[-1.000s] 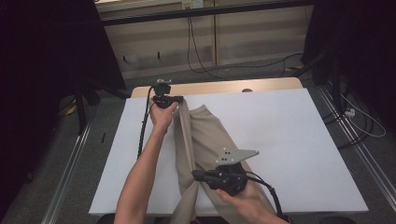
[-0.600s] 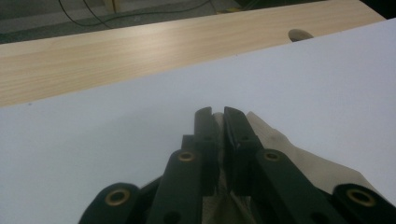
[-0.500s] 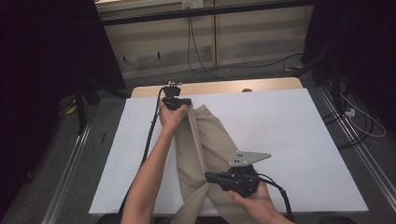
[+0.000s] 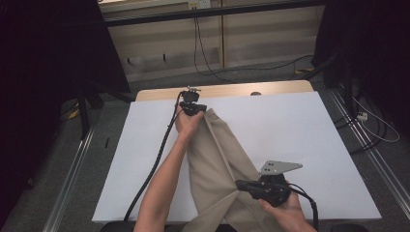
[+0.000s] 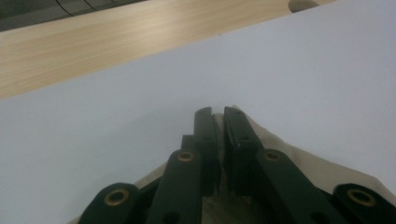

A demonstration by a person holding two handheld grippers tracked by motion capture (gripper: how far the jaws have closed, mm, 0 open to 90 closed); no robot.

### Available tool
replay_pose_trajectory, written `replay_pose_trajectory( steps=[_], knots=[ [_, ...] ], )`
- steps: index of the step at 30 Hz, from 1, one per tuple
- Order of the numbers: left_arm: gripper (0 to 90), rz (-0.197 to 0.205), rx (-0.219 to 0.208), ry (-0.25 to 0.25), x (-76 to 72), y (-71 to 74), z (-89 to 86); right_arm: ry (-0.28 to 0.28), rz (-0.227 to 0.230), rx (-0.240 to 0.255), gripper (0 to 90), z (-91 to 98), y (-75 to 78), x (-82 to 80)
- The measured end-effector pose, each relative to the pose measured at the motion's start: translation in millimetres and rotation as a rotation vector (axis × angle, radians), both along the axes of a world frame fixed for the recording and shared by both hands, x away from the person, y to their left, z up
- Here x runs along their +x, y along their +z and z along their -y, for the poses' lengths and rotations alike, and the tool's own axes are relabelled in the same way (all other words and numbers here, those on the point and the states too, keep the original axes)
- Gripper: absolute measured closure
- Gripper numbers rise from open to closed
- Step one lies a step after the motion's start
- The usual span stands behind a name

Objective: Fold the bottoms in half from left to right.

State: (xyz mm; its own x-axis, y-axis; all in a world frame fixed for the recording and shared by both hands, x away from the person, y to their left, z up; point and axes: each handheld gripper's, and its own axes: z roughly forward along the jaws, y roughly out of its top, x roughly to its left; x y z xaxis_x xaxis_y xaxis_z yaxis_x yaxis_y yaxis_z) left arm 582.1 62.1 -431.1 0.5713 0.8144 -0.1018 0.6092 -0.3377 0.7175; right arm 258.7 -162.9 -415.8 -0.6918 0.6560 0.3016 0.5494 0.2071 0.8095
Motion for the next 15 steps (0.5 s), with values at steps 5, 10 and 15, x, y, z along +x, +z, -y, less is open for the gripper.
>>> replay_pose_trajectory(
  steps=[5,10,15],
  knots=[
    [84.5,-0.006,0.009,-0.009,2.3,-6.7,14.7,-0.035,-0.008,-0.018,90.0,13.8,-4.5,0.0],
    [82.2,-0.005,0.04,-0.006,4.8,-13.2,28.7,-0.066,-0.029,-0.066,90.0,28.9,-12.3,2.1],
    [82.1,0.002,0.042,0.003,9.5,-15.3,34.5,-0.088,-0.033,-0.089,90.0,36.8,-14.3,5.9]
  ],
)
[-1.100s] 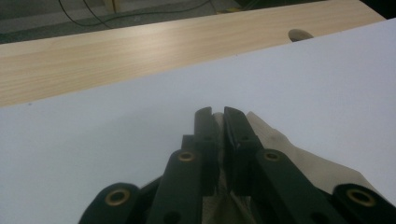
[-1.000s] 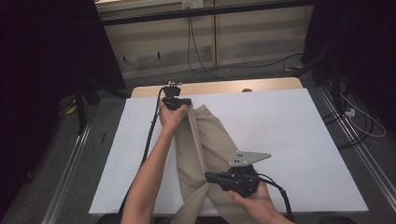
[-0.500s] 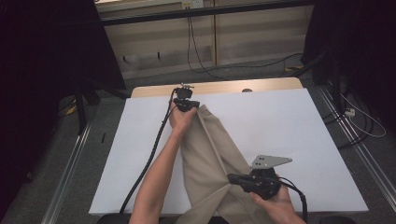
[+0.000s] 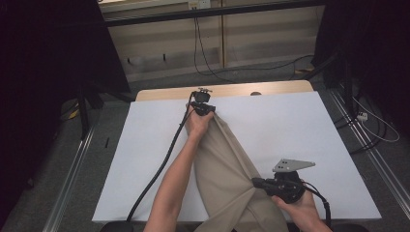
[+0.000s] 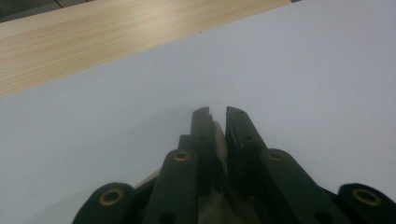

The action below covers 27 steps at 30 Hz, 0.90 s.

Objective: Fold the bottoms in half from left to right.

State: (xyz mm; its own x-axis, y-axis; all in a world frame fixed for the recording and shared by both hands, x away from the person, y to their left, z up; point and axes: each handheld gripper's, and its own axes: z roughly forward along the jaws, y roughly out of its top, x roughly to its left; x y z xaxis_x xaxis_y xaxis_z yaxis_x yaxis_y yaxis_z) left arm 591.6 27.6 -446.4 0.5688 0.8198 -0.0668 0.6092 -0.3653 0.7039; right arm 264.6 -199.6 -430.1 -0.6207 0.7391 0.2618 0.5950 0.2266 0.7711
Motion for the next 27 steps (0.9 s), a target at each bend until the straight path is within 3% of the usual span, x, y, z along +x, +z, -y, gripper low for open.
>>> replay_pose_trajectory(
  steps=[6,10,11,14,15,16,17,19,21,22,23,24,27],
  knots=[
    [79.0,0.019,-0.006,0.015,2.2,-3.7,9.5,-0.033,-0.029,-0.028,90.0,13.8,-6.7,6.1],
    [72.5,0.052,0.058,-0.015,-3.2,-5.0,15.8,-0.057,-0.056,-0.026,90.0,23.5,-10.7,7.2],
    [65.6,0.037,0.029,-0.012,-4.0,-4.8,15.9,-0.051,-0.064,-0.034,90.0,22.6,-13.3,6.6],
    [61.2,0.027,-0.002,-0.009,-3.8,-4.4,13.1,-0.045,-0.057,-0.06,90.0,20.4,-14.7,6.3],
    [50.4,0.033,-0.038,-0.001,-4.5,-3.2,9.8,-0.051,-0.068,-0.068,90.0,20.9,-15.6,6.6],
    [45.0,0.033,-0.038,-0.001,-4.5,-3.2,9.8,-0.051,-0.068,-0.068,90.0,20.9,-15.6,6.6],
    [42.3,0.043,-0.056,-0.015,-7.1,1.5,5.4,-0.07,-0.065,-0.104,90.0,23.2,-16.2,6.8],
    [40.1,0.052,-0.075,-0.024,-9.4,5.0,2.6,-0.072,-0.055,-0.125,90.0,24.2,-16.4,6.6],
    [31.8,0.071,-0.103,-0.015,-15.9,12.7,-4.8,-0.085,-0.063,-0.133,89.7,25.8,-16.7,6.7],
    [31.8,0.071,-0.117,-0.017,-19.7,16.7,-9.3,-0.085,-0.063,-0.133,89.7,25.8,-16.7,6.7],
    [25.8,0.079,-0.137,-0.018,-29.5,23.8,-18.9,-0.099,-0.07,-0.142,83.4,25.3,-15.6,6.7],
    [25.4,0.079,-0.137,-0.018,-29.5,23.8,-18.9,-0.099,-0.07,-0.142,83.4,25.3,-15.6,6.7],
    [22.5,0.105,-0.13,-0.027,-48.7,30.8,-35.2,-0.127,-0.02,-0.14,76.6,26.5,-8.1,4.3]
  ],
)
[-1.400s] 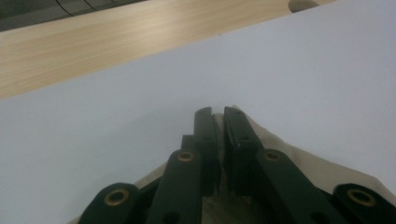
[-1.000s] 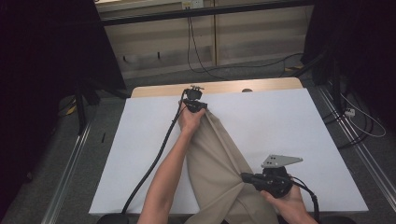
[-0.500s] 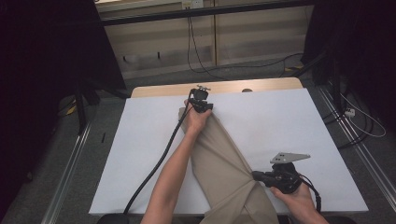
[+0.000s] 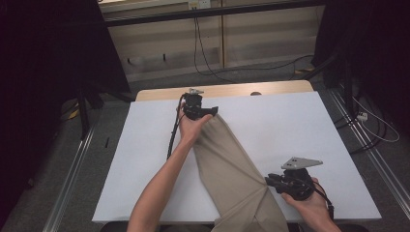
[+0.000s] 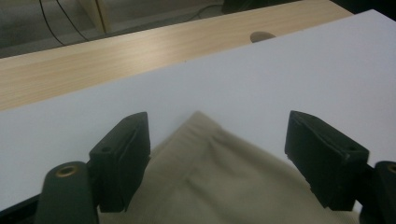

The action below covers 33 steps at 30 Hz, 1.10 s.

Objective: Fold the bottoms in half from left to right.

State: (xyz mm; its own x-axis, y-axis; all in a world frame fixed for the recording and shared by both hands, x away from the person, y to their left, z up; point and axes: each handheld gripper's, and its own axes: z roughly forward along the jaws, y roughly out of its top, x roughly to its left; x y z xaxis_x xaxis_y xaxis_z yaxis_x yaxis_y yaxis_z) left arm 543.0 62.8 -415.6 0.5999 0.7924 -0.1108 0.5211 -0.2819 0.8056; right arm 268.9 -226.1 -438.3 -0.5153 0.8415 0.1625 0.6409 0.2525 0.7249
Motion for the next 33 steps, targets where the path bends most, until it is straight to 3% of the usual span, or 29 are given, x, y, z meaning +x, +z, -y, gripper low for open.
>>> replay_pose_trajectory(
  steps=[1,2,3,4,5,6,7,8,9,10,11,12,13,14,15,17,19,20,21,22,24,28,30,33],
  knots=[
    [21.8,0.007,0.01,-0.011,-7.3,1.4,-4.4,0.005,0.015,0.019,75.0,-0.3,3.5,-1.1],
    [20.9,0.009,-0.004,-0.028,-22.7,1.6,-12.8,0.055,0.042,0.048,73.8,-6.0,9.0,-3.7],
    [20.7,0.009,-0.004,-0.028,-22.7,1.6,-12.8,0.055,0.042,0.048,73.8,-6.0,9.0,-3.7],
    [20.7,0.004,-0.006,-0.042,-39.3,0.3,-21.5,0.143,0.037,0.056,72.8,-18.6,10.3,-6.8],
    [20.7,0.004,-0.006,-0.042,-39.3,0.3,-21.5,0.143,0.037,0.056,72.8,-18.6,10.3,-6.8],
    [20.6,0.009,0.015,-0.045,-57.0,-0.4,-29.1,0.213,0.022,0.04,71.1,-34.8,6.7,-11.3],
    [20.6,0.009,0.015,-0.045,-57.0,-0.4,-29.1,0.213,0.022,0.04,71.1,-34.8,6.7,-11.3],
    [20.6,-0.004,0.044,-0.076,-67.0,0.3,-35.8,0.289,0.002,0.011,67.6,-53.4,0.8,-15.5],
    [20.6,-0.014,0.039,-0.08,-73.7,0.1,-38.1,0.289,0.002,0.011,67.6,-53.4,0.8,-15.5],
    [20.5,-0.02,0.051,-0.097,-91.0,0.2,-44.2,0.34,-0.019,0.009,65.8,-66.0,-2.7,-17.9],
    [20.0,-0.02,0.051,-0.097,-91.0,0.2,-44.2,0.34,-0.019,0.009,65.8,-66.0,-2.7,-17.9],
    [19.6,-0.035,0.038,-0.131,-109.0,-0.8,-49.6,0.383,-0.024,0.007,63.6,-78.8,-4.1,-20.4],
    [19.6,-0.035,0.038,-0.131,-109.0,-0.8,-49.6,0.383,-0.024,0.007,63.6,-78.8,-4.1,-20.4],
    [19.7,-0.052,0.032,-0.162,-128.7,-2.5,-55.4,0.412,-0.019,0.002,61.0,-88.1,-4.1,-23.2],
    [19.7,-0.052,0.032,-0.162,-128.7,-2.5,-55.4,0.412,-0.019,0.002,61.0,-88.1,-4.1,-23.2],
    [19.6,-0.07,0.049,-0.195,-147.9,-5.1,-58.4,0.435,-0.021,-0.003,60.2,-92.4,-5.1,-26.1],
    [19.6,-0.089,0.054,-0.225,-167.8,-8.1,-59.1,0.419,-0.028,-0.031,60.8,-91.4,-8.6,-29.3],
    [19.7,-0.1,0.066,-0.278,-185.6,-11.5,-59.4,0.412,-0.015,-0.034,64.8,-85.0,-12.2,-33.9],
    [19.7,-0.1,0.066,-0.278,-185.6,-11.5,-59.4,0.412,-0.015,-0.034,64.8,-85.0,-12.2,-33.9],
    [20.0,-0.104,0.063,-0.301,-200.6,-16.8,-58.5,0.387,-0.022,-0.026,69.3,-77.3,-12.1,-38.3],
    [20.3,-0.12,0.056,-0.32,-205.4,-19.6,-57.3,0.363,-0.022,-0.017,72.3,-69.0,-12.5,-43.4],
    [21.9,-0.149,0.083,-0.376,-217.9,-28.6,-45.0,0.331,-0.022,-0.007,72.4,-58.6,-10.8,-51.5],
    [21.9,-0.122,0.147,-0.375,-221.9,-36.7,-33.4,0.299,-0.018,-0.016,72.7,-47.7,-10.7,-59.3],
    [18.5,-0.097,0.164,-0.363,-223.8,-37.9,-29.4,0.266,-0.028,-0.048,73.1,-40.0,-11.1,-62.4]
  ],
)
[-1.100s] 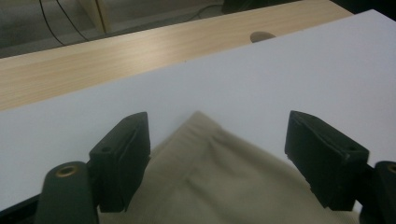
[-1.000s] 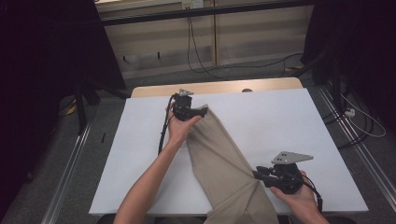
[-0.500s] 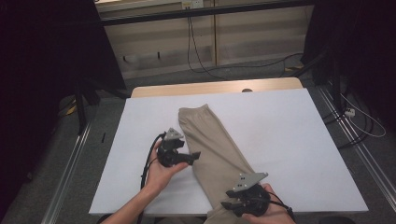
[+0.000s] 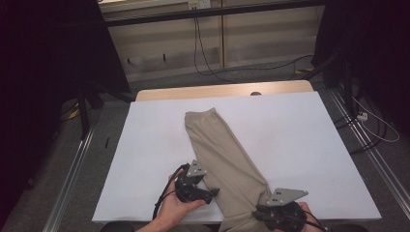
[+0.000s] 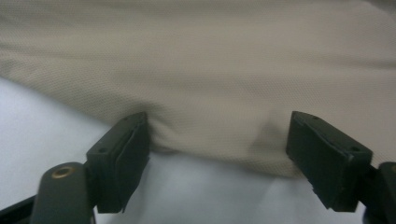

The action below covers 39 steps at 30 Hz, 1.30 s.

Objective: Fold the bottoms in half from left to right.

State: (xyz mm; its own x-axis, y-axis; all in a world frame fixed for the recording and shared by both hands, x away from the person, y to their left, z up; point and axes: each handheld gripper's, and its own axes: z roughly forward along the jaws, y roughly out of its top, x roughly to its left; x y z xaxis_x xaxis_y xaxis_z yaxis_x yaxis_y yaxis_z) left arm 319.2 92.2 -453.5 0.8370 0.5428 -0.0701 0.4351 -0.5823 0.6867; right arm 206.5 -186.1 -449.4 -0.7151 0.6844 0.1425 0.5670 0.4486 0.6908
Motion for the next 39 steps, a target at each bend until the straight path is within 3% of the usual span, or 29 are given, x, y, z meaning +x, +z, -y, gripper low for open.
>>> replay_pose_trajectory(
  steps=[2,3,6,7,11,13,17,20,24,28,29,30,31,33,35,37,39],
  knots=[
    [18.3,0.01,0.017,-0.009,-0.8,-0.3,1.5,-0.043,-0.019,0.022,73.7,8.8,0.0,-1.6],
    [18.2,0.011,0.009,-0.011,-0.4,-1.0,1.1,-0.07,-0.018,0.02,78.6,15.0,0.2,-3.1],
    [18.7,0.008,0.004,-0.013,0.5,-1.1,0.4,-0.1,-0.024,0.005,82.1,19.8,0.9,-5.1],
    [18.6,0.014,0.005,-0.016,0.7,-1.3,0.9,-0.132,-0.025,-0.005,87.6,21.0,0.9,-6.2],
    [18.5,0.011,0.001,-0.017,1.6,-1.0,0.3,-0.165,-0.026,-0.021,90.0,20.8,1.7,-5.4],
    [21.1,-0.001,-0.011,-0.014,2.7,-0.1,-1.6,-0.211,-0.037,-0.02,90.0,23.0,2.7,-3.2],
    [23.9,-0.034,-0.041,0.005,5.2,3.0,-7.9,-0.225,-0.041,-0.004,90.0,25.2,3.3,-2.6],
    [24.8,-0.023,-0.045,0.018,4.8,6.6,-14.0,-0.244,-0.029,-0.026,90.0,25.2,3.4,-2.9],
    [25.5,-0.024,-0.049,0.023,-1.9,10.8,-22.4,-0.325,-0.007,-0.047,90.0,27.9,4.0,-0.3],
    [30.6,-0.039,-0.082,-0.001,-14.3,15.9,-27.8,-0.298,-0.009,-0.021,90.0,27.8,3.1,3.7],
    [33.9,-0.038,-0.09,-0.036,-21.4,17.6,-26.2,-0.294,0.011,-0.019,79.7,27.0,4.6,4.4],
    [39.1,-0.038,-0.09,-0.036,-21.4,17.6,-26.2,-0.294,0.011,-0.019,79.7,27.0,4.6,4.4],
    [39.1,-0.038,-0.094,-0.064,-24.4,18.7,-23.8,-0.305,0.012,-0.028,76.3,26.7,5.0,6.2],
    [48.2,-0.044,-0.108,-0.114,-29.4,18.0,-14.9,-0.311,0.004,-0.028,69.6,27.4,4.8,14.4],
    [55.0,-0.067,-0.073,-0.176,-35.3,10.2,1.6,-0.318,-0.009,-0.051,60.9,28.1,5.1,29.7],
    [48.4,-0.062,-0.06,-0.188,-37.1,7.6,6.7,-0.32,-0.017,-0.061,59.0,28.3,1.9,37.4],
    [45.6,-0.02,-0.045,-0.204,-39.9,6.4,12.3,-0.311,-0.018,-0.053,56.7,28.6,1.7,38.3]
  ],
)
